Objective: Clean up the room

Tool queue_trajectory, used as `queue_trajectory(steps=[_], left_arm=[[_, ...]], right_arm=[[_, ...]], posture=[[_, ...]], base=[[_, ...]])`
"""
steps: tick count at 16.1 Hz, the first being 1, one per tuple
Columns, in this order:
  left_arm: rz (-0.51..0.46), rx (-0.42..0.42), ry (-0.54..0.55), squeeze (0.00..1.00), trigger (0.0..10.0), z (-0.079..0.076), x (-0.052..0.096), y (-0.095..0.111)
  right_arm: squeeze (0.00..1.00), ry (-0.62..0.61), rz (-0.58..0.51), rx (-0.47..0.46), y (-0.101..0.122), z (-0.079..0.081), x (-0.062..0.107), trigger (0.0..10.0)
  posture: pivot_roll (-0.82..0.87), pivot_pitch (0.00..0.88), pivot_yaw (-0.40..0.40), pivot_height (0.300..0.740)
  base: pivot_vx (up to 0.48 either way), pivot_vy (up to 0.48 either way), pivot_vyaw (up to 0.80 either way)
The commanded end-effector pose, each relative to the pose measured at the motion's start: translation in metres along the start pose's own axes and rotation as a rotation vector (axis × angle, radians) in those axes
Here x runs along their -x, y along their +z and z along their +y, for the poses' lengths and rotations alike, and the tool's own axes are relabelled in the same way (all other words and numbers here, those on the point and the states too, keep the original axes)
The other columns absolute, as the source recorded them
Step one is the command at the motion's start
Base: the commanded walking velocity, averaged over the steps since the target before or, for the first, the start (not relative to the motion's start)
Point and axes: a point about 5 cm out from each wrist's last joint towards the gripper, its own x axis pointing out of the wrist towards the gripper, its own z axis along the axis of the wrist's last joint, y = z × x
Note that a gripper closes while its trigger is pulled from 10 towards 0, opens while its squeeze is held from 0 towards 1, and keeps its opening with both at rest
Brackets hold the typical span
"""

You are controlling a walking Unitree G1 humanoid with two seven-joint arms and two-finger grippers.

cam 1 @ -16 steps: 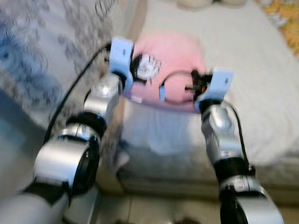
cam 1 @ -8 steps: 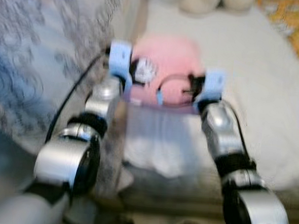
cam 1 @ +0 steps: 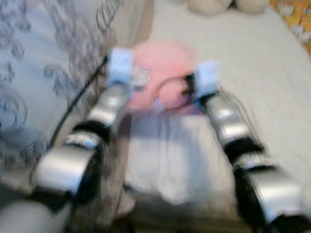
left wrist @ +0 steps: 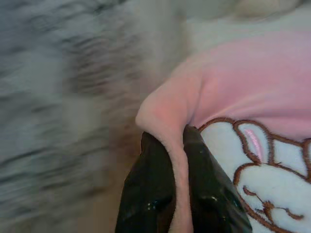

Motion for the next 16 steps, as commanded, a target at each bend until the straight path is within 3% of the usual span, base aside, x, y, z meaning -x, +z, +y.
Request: queue_trajectory(steps=[1,2,3,6,9,11,13,16], left_arm=[[-0.062,-0.09,0.142,0.0,10.0,0.022,-0.001,0.004],[-0.051,-0.105,0.161,0.0,10.0,0.024,0.0,-0.001],[0.028,-0.103,0.212,0.0,10.0,0.027,0.007,-0.027],[0.116,-0.067,0.192,0.0,10.0,0.015,0.018,-0.055],[0.199,0.013,0.099,0.0,10.0,-0.021,0.033,-0.076],[0.224,0.09,0.024,0.0,10.0,-0.051,0.042,-0.077],[0.235,0.103,-0.078,0.0,10.0,-0.082,0.054,-0.077],[0.225,0.051,-0.111,0.0,10.0,-0.089,0.057,-0.077]], right_arm=[[0.0,-0.009,0.085,0.017,-0.026,-0.008,0.01,10.0],[0.0,0.011,0.108,0.017,-0.034,-0.003,0.012,10.0],[0.0,0.062,0.186,0.072,-0.056,0.01,0.018,10.0],[0.0,0.064,0.243,0.059,-0.07,0.012,0.024,10.0],[0.0,0.057,0.278,0.135,-0.076,0.006,0.028,10.0],[0.0,0.032,0.293,0.19,-0.075,-0.007,0.031,10.0],[0.0,-0.014,0.31,0.22,-0.075,-0.021,0.034,10.0],[0.0,-0.051,0.338,0.197,-0.08,-0.025,0.038,10.0]], posture=[[-0.16,0.017,0.061,0.714],[-0.15,0.033,0.056,0.714],[-0.13,0.049,0.054,0.714],[-0.12,0.056,0.046,0.714],[-0.12,0.055,0.048,0.714],[-0.13,0.055,0.046,0.714],[-0.14,0.055,0.046,0.714],[-0.15,0.057,0.049,0.714]], base=[[0.0,0.0,0.0],[0.0,0.0,0.0],[0.0,0.0,0.0],[0.0,0.0,0.0],[0.0,0.0,0.0],[0.0,0.0,0.0],[0.0,0.0,0.0],[0.0,0.0,0.0]])
